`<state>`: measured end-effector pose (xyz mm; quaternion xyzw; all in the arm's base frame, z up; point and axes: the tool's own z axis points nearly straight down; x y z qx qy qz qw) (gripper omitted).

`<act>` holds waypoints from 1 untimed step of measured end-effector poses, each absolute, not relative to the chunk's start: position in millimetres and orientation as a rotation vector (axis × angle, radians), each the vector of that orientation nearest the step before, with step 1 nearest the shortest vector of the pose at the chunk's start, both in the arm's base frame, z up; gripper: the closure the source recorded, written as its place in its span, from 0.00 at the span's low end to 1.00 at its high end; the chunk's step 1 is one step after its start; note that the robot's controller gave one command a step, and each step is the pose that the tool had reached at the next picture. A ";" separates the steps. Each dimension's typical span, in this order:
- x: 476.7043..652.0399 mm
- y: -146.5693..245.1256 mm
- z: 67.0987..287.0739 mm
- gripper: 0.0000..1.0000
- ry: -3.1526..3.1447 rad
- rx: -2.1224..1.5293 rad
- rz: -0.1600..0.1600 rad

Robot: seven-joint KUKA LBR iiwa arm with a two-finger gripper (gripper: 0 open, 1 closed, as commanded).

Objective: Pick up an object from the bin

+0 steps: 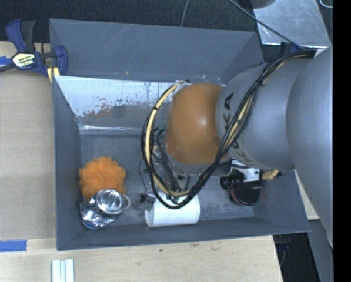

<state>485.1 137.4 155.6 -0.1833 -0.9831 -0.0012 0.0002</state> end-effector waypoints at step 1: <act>515.4 140.3 172.3 0.00 -3.147 0.042 -0.006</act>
Offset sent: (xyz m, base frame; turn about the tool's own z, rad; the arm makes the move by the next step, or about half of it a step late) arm 0.0289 0.0031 0.0160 -0.3953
